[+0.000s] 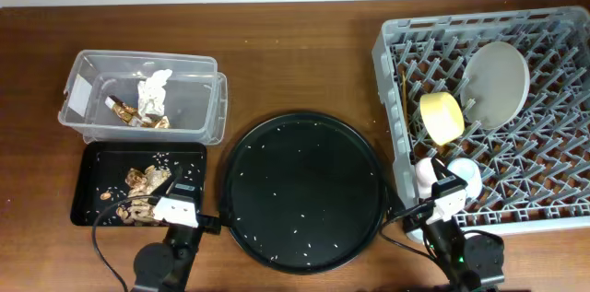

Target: Sort waste into correct bins and load items into the dishwasher rack

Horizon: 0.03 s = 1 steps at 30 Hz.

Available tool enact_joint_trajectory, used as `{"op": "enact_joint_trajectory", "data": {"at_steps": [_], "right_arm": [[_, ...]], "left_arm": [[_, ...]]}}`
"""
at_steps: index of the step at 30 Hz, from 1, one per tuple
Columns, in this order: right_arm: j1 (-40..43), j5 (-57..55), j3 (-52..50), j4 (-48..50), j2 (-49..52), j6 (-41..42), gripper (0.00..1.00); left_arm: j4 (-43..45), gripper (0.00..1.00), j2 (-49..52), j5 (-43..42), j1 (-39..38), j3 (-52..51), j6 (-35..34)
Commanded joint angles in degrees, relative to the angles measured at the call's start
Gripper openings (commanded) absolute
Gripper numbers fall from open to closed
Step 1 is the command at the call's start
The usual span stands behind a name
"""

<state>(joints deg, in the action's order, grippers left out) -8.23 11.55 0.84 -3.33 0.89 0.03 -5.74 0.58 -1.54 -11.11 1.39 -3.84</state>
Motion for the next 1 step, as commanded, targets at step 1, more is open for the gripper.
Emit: {"op": "enact_joint_trajectory", "data": {"at_steps": [1], "right_arm": [[0.48, 0.04, -0.52, 0.13, -0.57, 0.39, 0.99]], "left_arm": [[0.13, 0.99, -0.28, -0.42, 0.31, -0.28, 0.87]]}}
